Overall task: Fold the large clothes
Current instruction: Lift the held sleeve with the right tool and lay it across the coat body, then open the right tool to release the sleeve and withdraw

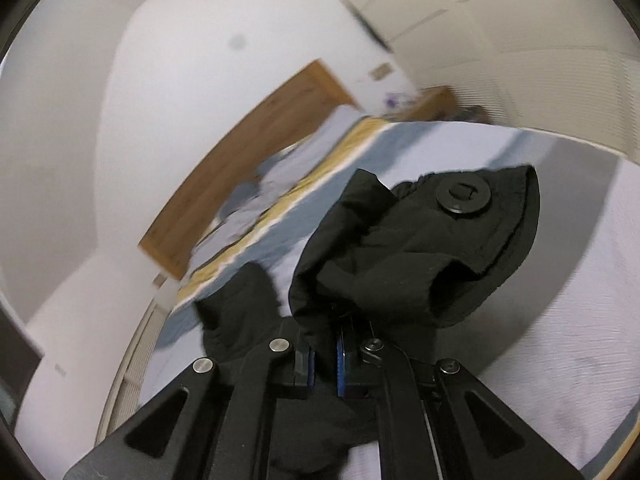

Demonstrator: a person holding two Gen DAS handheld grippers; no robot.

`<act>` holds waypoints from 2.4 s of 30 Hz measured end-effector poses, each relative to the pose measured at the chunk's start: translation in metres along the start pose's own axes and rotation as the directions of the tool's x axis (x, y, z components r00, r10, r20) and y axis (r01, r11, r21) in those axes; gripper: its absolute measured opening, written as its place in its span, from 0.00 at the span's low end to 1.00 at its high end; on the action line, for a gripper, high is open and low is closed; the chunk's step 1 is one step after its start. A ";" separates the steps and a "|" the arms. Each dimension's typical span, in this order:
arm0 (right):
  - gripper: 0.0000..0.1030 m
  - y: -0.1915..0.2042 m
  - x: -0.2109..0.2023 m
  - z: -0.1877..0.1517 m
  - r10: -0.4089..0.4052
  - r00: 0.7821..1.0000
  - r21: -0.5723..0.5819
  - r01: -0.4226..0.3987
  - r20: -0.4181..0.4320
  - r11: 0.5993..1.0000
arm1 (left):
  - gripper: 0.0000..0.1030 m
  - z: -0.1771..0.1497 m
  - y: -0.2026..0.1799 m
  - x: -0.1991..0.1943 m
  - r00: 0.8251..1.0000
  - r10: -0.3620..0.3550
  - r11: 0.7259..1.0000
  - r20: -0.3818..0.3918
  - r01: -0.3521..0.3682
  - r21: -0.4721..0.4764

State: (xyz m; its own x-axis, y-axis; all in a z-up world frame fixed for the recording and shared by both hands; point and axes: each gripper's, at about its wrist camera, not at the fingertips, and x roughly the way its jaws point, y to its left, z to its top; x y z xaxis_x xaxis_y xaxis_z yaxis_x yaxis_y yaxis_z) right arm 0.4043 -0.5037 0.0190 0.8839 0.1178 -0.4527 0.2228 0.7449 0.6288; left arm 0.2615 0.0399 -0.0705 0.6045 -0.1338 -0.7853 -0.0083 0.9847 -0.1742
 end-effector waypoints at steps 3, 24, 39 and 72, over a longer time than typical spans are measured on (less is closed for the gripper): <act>0.07 0.043 0.004 -0.016 0.055 0.998 -0.065 -0.057 -0.041 0.996 | 1.00 0.000 0.007 -0.005 1.000 -0.007 1.000 0.012 0.007 -0.024; 0.08 0.199 0.083 -0.209 0.008 0.911 -0.421 -0.199 -0.413 0.885 | 1.00 -0.001 0.065 -0.025 0.999 0.018 0.992 0.043 -0.013 -0.126; 0.65 0.186 0.110 -0.249 -0.170 0.847 -0.557 -0.168 -0.504 0.813 | 1.00 -0.003 0.066 -0.034 0.997 0.052 0.991 0.061 -0.044 -0.126; 0.65 0.098 0.125 -0.085 -0.199 0.944 -0.561 0.017 -0.265 0.828 | 1.00 0.178 -0.165 0.139 0.999 0.024 0.990 0.049 -0.030 0.135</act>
State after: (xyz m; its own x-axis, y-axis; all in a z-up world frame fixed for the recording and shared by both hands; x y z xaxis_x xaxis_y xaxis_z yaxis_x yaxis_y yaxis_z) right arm 0.5014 -0.3608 -0.0295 0.6808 0.1370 -0.7195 -0.0313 0.9869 0.1582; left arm 0.4889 -0.1212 -0.0454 0.6421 -0.1050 -0.7594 0.0815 0.9943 -0.0686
